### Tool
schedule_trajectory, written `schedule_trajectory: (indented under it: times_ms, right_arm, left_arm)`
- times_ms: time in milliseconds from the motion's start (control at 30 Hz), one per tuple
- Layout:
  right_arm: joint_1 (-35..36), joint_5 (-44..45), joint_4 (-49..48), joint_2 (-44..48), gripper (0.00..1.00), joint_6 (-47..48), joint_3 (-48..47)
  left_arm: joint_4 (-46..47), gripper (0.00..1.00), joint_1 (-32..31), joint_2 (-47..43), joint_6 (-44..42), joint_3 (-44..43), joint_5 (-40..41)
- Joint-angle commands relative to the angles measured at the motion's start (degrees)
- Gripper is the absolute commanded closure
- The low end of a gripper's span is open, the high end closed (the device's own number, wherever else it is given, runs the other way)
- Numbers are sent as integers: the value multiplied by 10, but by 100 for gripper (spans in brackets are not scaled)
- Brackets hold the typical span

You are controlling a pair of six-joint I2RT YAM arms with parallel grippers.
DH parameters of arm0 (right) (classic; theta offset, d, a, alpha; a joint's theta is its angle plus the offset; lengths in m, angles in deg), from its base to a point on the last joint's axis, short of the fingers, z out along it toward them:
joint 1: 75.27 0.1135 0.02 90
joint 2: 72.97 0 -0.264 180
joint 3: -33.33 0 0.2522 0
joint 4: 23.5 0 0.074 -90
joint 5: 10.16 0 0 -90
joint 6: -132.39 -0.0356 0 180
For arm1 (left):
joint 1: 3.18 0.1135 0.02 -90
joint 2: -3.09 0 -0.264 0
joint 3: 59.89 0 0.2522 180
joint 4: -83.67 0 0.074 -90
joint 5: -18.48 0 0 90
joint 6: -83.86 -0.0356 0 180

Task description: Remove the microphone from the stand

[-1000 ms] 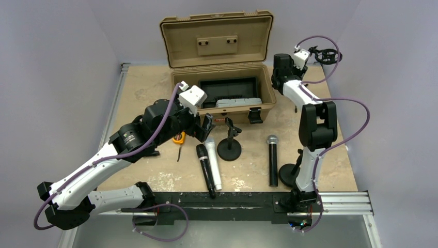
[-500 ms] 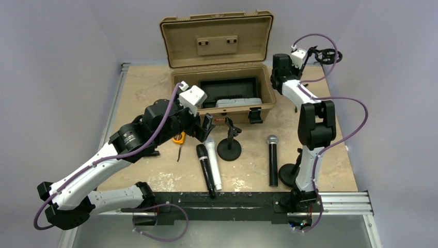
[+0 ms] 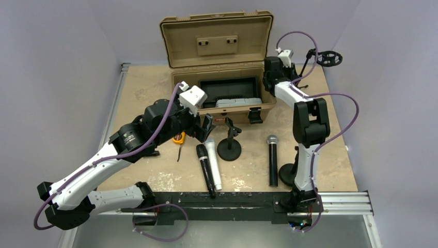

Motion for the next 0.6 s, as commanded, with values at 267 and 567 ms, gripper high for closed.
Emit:
schedule_trajectory:
  times_ms: [267, 567]
  right_arm:
    - [27, 29, 19, -22, 82, 139, -45]
    - [27, -31, -10, 58, 38, 7, 9]
  left_arm:
    - [12, 2, 1, -7, 10, -19, -7]
    - [12, 2, 1, -5, 11, -19, -8]
